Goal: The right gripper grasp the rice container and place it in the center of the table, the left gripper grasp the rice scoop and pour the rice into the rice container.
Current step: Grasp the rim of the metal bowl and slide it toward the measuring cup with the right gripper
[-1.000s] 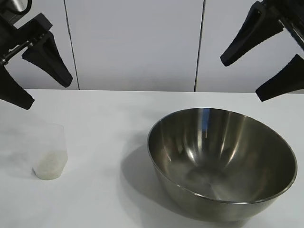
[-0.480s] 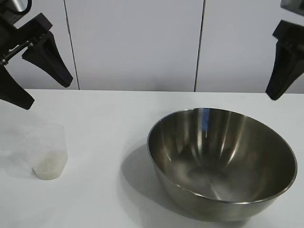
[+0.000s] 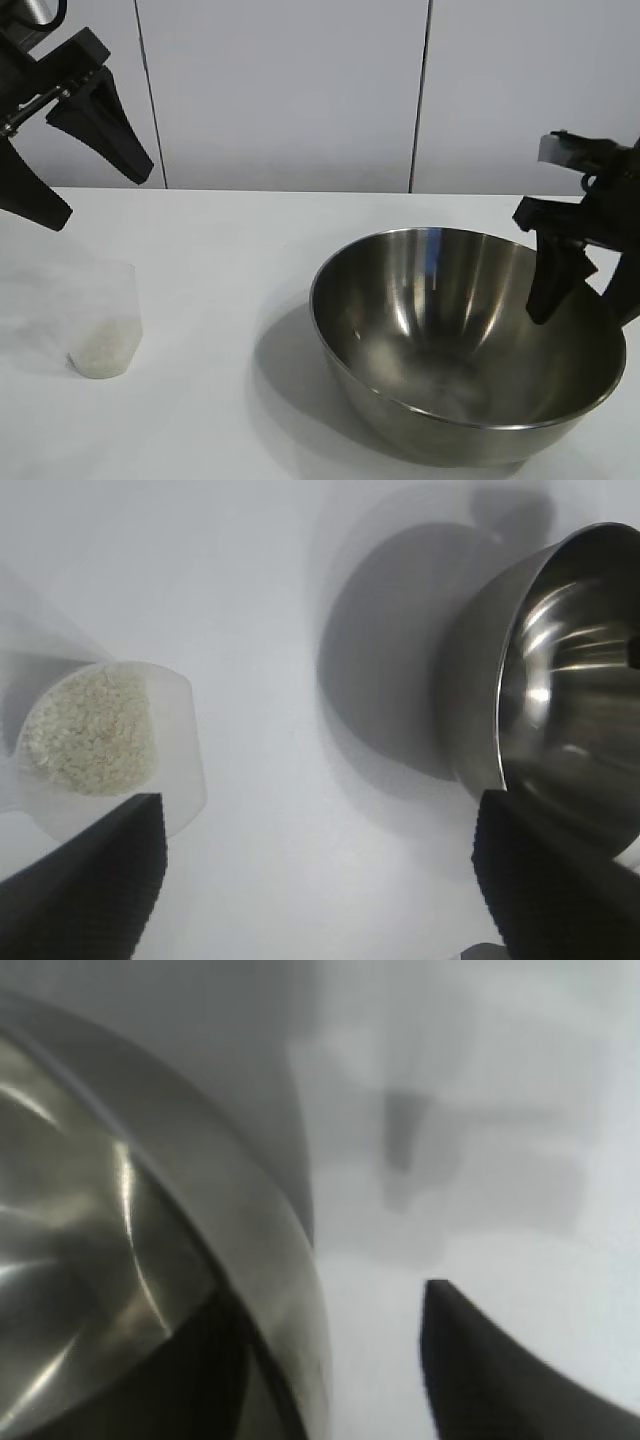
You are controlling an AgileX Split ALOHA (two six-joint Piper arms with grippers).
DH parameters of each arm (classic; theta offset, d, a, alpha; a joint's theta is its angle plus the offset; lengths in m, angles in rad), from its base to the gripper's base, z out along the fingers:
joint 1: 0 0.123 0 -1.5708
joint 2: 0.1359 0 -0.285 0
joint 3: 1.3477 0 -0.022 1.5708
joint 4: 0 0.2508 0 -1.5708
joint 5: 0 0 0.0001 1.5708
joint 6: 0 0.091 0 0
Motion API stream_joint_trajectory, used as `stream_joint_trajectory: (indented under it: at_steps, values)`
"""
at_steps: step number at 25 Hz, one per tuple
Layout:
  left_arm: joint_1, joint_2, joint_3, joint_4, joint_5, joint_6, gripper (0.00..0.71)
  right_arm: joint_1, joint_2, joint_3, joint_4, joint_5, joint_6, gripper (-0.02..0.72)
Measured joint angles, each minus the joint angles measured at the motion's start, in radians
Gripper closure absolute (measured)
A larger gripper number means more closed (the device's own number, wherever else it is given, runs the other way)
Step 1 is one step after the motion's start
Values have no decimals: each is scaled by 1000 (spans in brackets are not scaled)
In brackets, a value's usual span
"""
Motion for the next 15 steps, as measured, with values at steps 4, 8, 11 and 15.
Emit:
stream_joint_trajectory:
  at_steps: [4,8,11,15]
  values:
    - [0,0,0,0,0,0,107,0,3,-5,20,27,-32,673]
    - [0,0,0,0,0,0,107,0,-25,-58,29,111,-48,683]
    - [0,0,0,0,0,0,107,1,-59,-102,50,167,-41,684]
    - [0,0,0,-1,0,0,107,31,-74,-149,51,199,31,684]
